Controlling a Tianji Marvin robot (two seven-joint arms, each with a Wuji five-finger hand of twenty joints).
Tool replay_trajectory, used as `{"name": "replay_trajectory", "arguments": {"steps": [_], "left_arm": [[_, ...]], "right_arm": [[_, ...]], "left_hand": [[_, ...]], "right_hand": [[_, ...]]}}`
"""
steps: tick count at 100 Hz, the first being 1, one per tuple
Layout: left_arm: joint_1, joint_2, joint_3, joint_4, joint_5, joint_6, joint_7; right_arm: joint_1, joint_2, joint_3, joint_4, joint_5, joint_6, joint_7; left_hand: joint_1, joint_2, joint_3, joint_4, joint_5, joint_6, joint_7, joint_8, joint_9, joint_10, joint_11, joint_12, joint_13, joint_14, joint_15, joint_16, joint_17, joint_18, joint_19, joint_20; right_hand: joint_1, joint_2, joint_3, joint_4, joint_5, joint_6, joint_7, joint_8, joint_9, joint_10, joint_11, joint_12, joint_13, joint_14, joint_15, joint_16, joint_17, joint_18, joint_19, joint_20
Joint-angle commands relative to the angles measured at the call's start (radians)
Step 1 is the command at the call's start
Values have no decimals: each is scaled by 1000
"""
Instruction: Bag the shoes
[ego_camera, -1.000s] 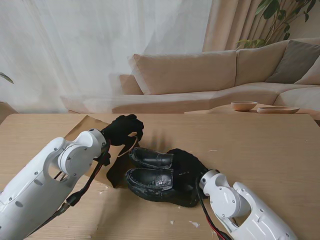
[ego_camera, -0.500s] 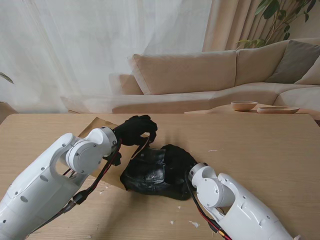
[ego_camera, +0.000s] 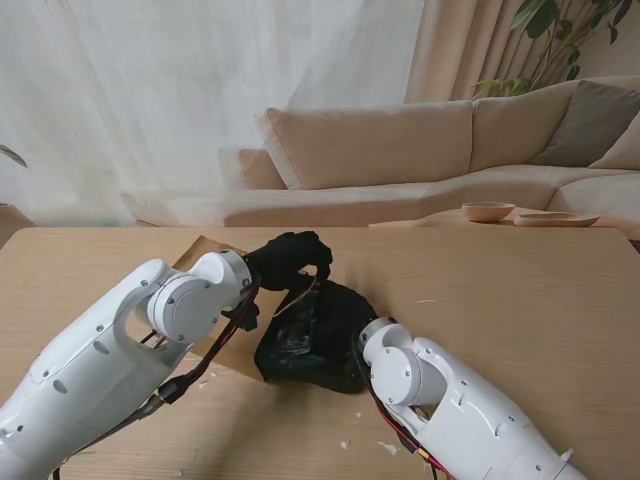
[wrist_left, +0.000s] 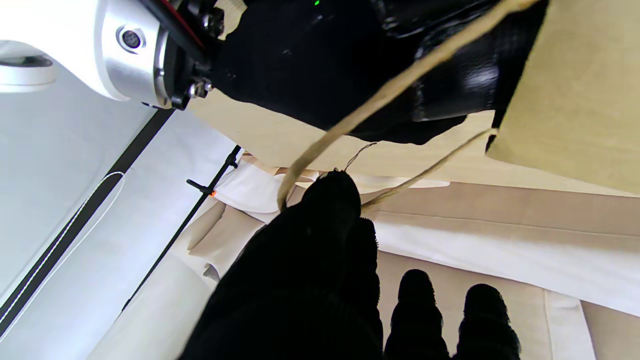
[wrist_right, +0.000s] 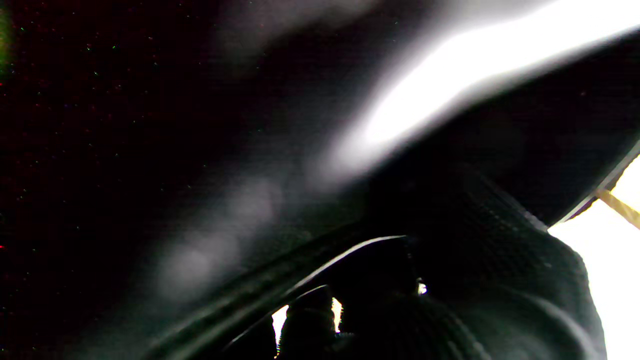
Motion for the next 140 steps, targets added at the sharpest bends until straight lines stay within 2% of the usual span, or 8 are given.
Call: {"name": "replay_trajectory", "arguments": {"steps": [1,22,76,116,140], "left_arm": [[-12,-12,5,-4,-8,5,-17],[-46,-19,49,-2,-40,30,-13],[-136,-42,164,-26,-127,106,-4],[-233,-68,263,19,-200,142,-4],[-284,-92,309,59,-269,158,2]], "right_arm": [[15,-22,-5,-23,6,-1,6],[47,-32,-45,-1,16,9,9],[111,-84,-110,70,110,19,-38],[137,-76,-158,82,39,-27,-32],[172,-87,-196,118,30,-57,-34]], "left_hand": [[76,30,-11,-6,61,65,87,79,9,19,5,7,-23,2,11,20,-15,14,10,21],[76,29,-10,-4,65,64,83,79,12,23,4,7,-22,4,11,22,-15,15,11,25],[76,33,-21,-8,65,50,78,79,18,23,3,6,-12,11,15,30,-17,20,21,43],[76,53,-49,-3,53,18,73,80,13,15,-3,3,-13,8,12,31,-19,18,25,57],[76,59,-54,1,52,13,68,78,9,14,-7,0,-13,7,11,30,-19,15,25,62]], "right_hand": [[30,213,57,60,28,-156,102,62,92,-14,287,121,46,1,95,47,51,-121,356,64],[30,215,54,62,26,-157,102,61,98,-10,299,140,56,2,119,59,68,-131,399,69],[33,210,55,65,25,-152,106,54,111,4,343,188,80,7,170,87,96,-138,467,72],[29,211,49,64,26,-164,105,46,120,-2,332,187,101,9,171,88,132,-141,497,71],[27,213,46,65,25,-171,101,43,124,-2,327,185,114,10,169,88,144,-140,508,69]]}}
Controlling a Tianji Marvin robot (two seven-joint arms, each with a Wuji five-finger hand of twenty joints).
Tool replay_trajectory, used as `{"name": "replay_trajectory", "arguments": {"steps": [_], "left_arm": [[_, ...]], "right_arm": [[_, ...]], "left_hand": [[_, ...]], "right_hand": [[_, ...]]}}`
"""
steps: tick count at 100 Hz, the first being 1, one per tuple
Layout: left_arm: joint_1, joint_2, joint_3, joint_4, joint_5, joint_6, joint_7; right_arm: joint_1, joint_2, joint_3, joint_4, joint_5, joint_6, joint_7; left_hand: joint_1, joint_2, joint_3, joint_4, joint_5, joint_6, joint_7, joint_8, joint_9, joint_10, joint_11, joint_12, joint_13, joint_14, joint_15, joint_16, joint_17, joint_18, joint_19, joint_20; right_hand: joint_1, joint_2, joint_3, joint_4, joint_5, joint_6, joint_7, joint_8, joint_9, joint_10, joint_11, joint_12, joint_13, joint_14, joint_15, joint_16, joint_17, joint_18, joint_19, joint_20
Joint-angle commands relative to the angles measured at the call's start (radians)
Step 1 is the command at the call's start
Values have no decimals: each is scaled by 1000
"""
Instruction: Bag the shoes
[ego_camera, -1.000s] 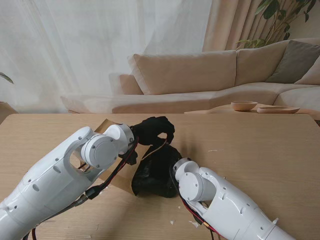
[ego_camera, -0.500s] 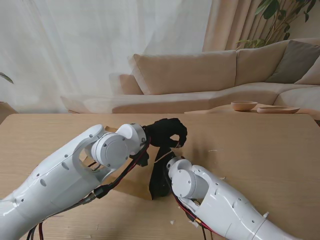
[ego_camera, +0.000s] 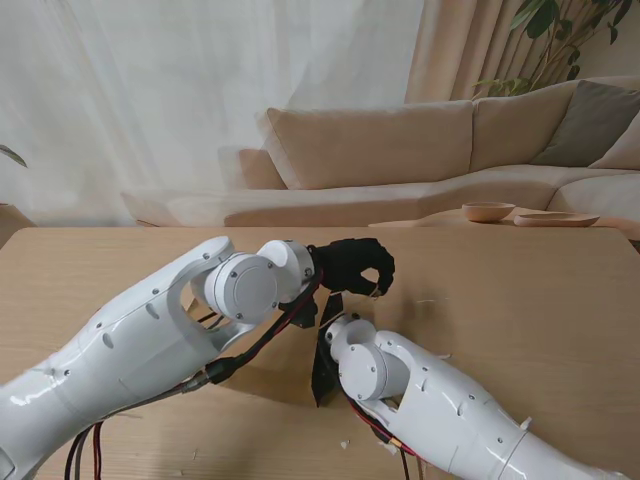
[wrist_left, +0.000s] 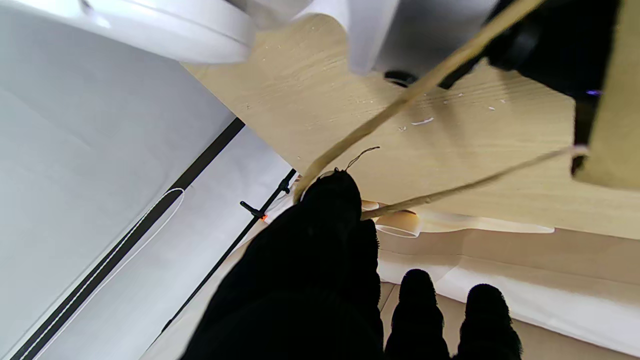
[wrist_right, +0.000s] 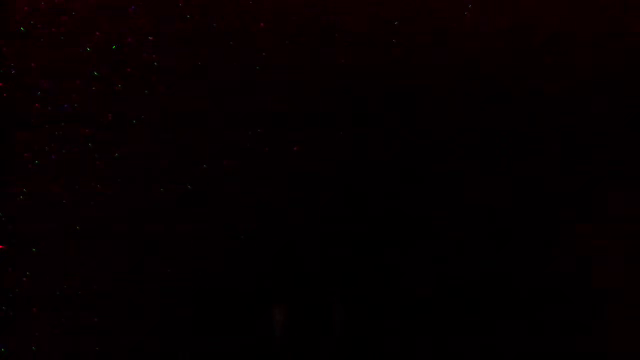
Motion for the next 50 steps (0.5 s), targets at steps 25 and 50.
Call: {"name": "replay_trajectory", "arguments": {"steps": [25,50], "left_arm": [[-34,-33,39,10,-83,23,-16],[-14,-27,6,-17,-169,40,-45]], "right_arm": [[68,-53,-35,57,28,-34,-11],[93,-86,-34,118,85,-25,-41]], "left_hand": [[68,63,-51,1,50,3,74,69,0,5,-8,-1,-10,-1,12,18,-13,5,25,30],[68,63,-45,6,48,13,73,72,-5,5,-10,-1,-13,-4,11,17,-13,2,22,30]], "right_hand": [[26,214,74,65,10,-174,101,40,112,-26,215,89,62,-11,79,36,92,-109,399,65],[24,215,71,65,5,-176,100,31,112,-28,210,88,70,-6,68,32,89,-101,394,58]]}}
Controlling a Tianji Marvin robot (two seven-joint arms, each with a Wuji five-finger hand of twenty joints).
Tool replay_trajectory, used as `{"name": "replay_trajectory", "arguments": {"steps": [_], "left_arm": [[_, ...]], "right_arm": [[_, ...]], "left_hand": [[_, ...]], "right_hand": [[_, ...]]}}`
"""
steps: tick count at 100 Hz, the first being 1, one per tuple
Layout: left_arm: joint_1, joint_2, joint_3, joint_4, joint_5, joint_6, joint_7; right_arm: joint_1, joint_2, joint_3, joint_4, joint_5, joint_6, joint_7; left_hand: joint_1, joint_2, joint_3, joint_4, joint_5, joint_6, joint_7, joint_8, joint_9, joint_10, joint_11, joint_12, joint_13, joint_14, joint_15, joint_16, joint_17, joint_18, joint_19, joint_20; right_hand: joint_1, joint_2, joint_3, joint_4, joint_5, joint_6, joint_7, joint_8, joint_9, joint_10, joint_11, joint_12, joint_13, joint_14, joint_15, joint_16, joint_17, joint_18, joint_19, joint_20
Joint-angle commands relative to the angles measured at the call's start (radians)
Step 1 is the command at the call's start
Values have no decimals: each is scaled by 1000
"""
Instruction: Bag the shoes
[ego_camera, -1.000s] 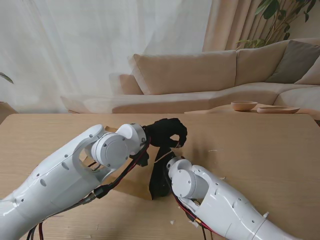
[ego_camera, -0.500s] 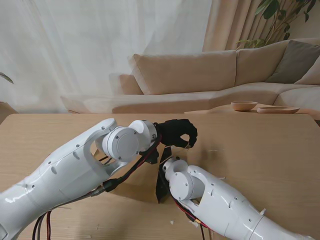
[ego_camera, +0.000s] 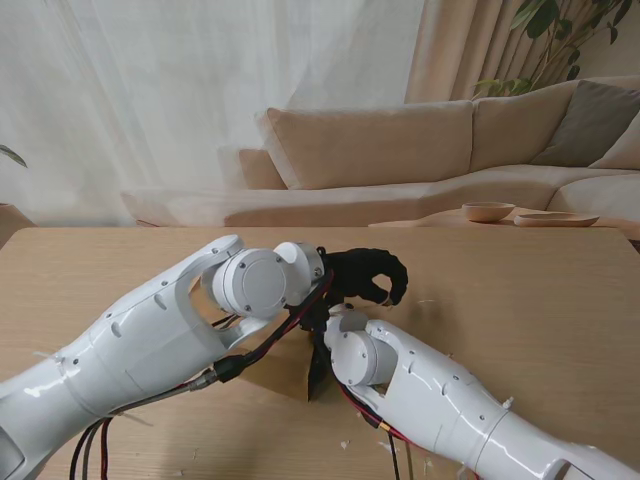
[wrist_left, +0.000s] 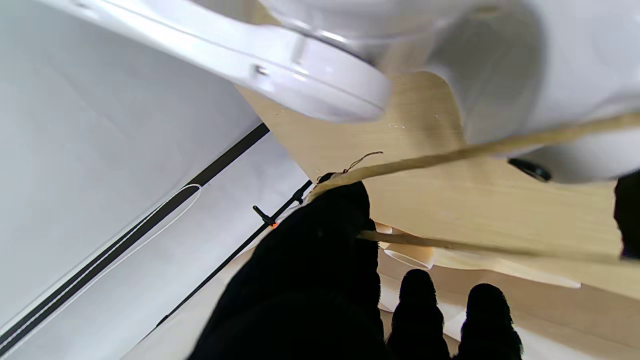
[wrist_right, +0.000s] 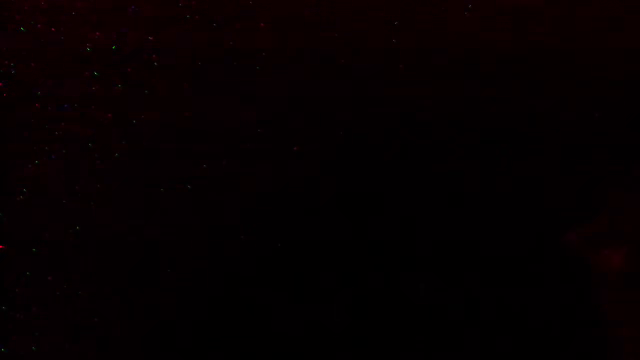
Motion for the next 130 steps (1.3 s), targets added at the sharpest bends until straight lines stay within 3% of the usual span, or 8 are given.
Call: {"name": "replay_trajectory", "arguments": {"steps": [1,22,59,81,96,103,113,130], "left_arm": [[10,-3,-22,-41,-19,3,-34],[39,17,-71,-75,32,-33,-38],[27,14,-50,-64,35,-17,-40],[30,13,-51,-59,31,-7,-40],[36,17,-60,-59,41,-8,-41],[37,19,-61,-60,44,-9,-43],[40,17,-63,-61,38,-7,-41],[29,6,-48,-56,12,0,-29]], "right_arm": [[13,-28,8,-11,13,1,3],[11,-29,26,0,43,-4,10],[32,-55,-1,36,58,-6,-10],[49,-61,-18,64,44,3,-7],[57,-58,-27,73,38,2,6],[59,-59,-29,76,38,2,8],[62,-68,-30,87,40,4,-5],[67,-88,-30,112,66,-11,-29]], "left_hand": [[27,62,-41,6,49,7,78,61,-5,4,-9,-1,-14,-5,11,17,-13,-6,22,18],[27,51,-42,2,64,1,77,61,14,9,-11,-4,2,4,14,16,-15,5,29,28],[27,58,-49,2,66,-17,57,49,10,9,-14,-5,0,4,13,15,-16,3,30,35],[27,57,-45,4,70,-12,49,38,7,12,-13,-4,-1,4,14,15,-14,2,27,34],[27,54,-38,2,76,-9,41,21,5,14,-14,-4,-3,2,13,15,-15,1,29,38],[27,55,-36,1,75,-6,45,22,4,13,-14,-4,-4,2,13,15,-15,1,29,38],[27,55,-35,1,75,-5,53,28,6,14,-13,-4,-3,2,13,15,-15,1,28,39],[27,59,-43,-1,72,-13,54,31,8,13,-14,-5,-2,2,13,15,-15,2,28,40]], "right_hand": [[24,215,73,65,2,-176,100,30,102,-31,194,84,45,-7,68,31,75,-92,354,58],[24,214,72,63,-1,-174,102,19,98,-31,192,83,39,-4,58,28,68,-84,344,52],[13,201,77,65,-13,-171,93,-18,99,-31,183,77,39,-2,54,26,68,-77,344,49],[-87,115,162,52,-144,-145,46,-212,111,-37,94,-4,37,11,-29,-15,57,-52,304,31],[-210,78,248,59,-194,-47,-83,-201,117,-39,50,-62,33,14,-94,-47,40,-32,235,14],[-212,60,259,47,-166,-37,-71,-169,134,-37,52,-65,39,17,-102,-52,40,-32,233,15],[-95,51,248,31,2,-94,160,-168,194,-30,99,-37,69,24,-72,-36,58,-29,242,23],[-112,52,243,27,48,-95,169,-151,226,-19,125,-19,84,29,-48,-24,63,-29,259,29]]}}
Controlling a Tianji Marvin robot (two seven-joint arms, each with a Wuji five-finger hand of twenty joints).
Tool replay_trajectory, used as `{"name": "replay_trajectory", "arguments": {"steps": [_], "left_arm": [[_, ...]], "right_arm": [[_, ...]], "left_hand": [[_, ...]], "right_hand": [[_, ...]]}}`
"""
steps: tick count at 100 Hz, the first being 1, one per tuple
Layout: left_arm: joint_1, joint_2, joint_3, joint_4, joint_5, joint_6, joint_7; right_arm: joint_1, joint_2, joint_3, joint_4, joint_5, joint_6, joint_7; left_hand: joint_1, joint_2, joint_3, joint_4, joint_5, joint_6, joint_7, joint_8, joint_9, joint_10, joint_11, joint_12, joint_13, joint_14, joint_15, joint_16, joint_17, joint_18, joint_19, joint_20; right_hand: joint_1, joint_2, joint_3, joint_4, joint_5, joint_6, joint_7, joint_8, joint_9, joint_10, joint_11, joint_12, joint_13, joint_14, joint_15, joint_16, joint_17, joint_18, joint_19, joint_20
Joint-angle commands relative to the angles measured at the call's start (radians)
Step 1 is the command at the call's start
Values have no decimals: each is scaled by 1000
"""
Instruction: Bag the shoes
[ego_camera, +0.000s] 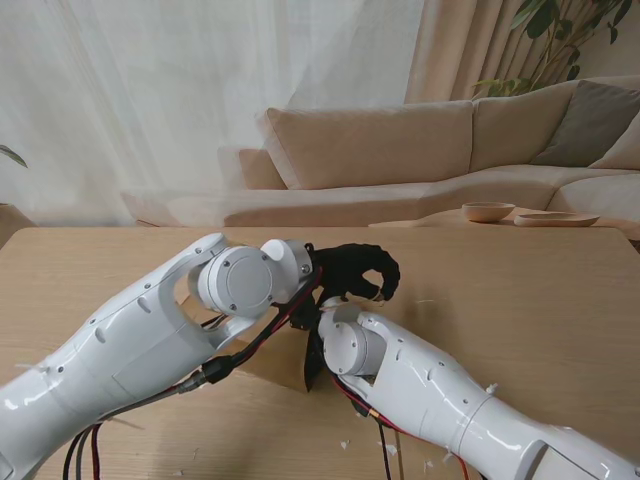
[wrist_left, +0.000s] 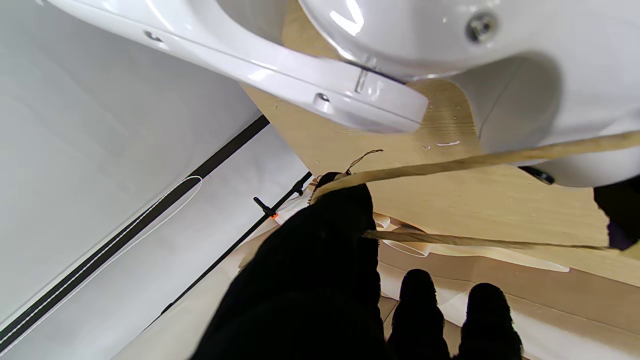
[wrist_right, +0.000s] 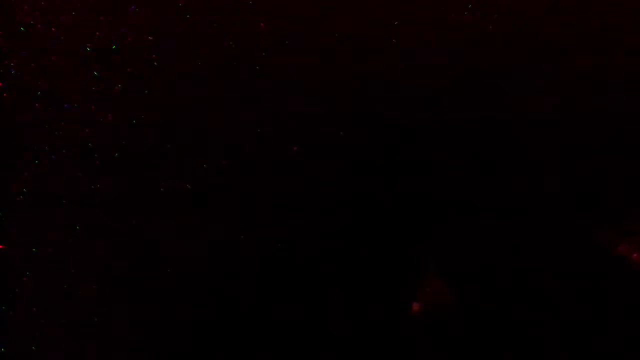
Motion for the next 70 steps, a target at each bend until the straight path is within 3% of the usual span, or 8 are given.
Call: {"name": "replay_trajectory", "arguments": {"steps": [1,45,55,62,70], "left_arm": [[-13,-20,12,-13,-19,5,-10],[-53,-25,65,7,-27,26,-31],[-61,-18,77,-7,-36,26,-56],[-79,-6,92,-10,-13,1,-83],[-81,-4,93,-8,16,-13,-81]], "right_arm": [[6,-30,2,-8,17,-15,-3],[-9,-44,36,-45,48,-16,-62],[-3,-54,33,-26,56,-22,-71],[-11,-66,44,-20,67,-26,-109],[-20,-56,56,-48,60,-17,-110]], "left_hand": [[13,59,-43,-1,63,-13,76,26,-8,12,-5,-5,-2,0,13,15,-14,1,28,12],[13,55,-37,4,65,1,72,33,-21,7,-10,-7,-15,-10,9,12,-12,-7,20,5],[13,41,-16,5,68,32,73,35,-27,5,-9,-5,-18,-14,10,12,-10,-10,16,0],[13,48,-26,-4,54,23,83,46,-31,-1,-9,-5,-17,-15,11,12,-9,-8,17,-1],[13,37,-20,-2,63,27,86,41,-24,5,-8,-6,-11,-10,12,12,-10,-3,21,2]], "right_hand": [[22,103,75,26,18,-86,68,33,136,-27,148,61,24,4,35,17,58,-31,185,41],[26,110,74,22,15,-104,66,56,140,-22,153,74,31,7,48,24,65,-31,207,45],[24,115,71,21,12,-112,63,62,133,-26,152,75,34,7,50,26,69,-30,210,45],[32,108,75,20,15,-107,67,68,139,-22,157,78,40,10,54,27,72,-23,213,46],[31,111,74,16,16,-111,64,68,141,-21,157,79,39,9,52,27,73,-19,215,46]]}}
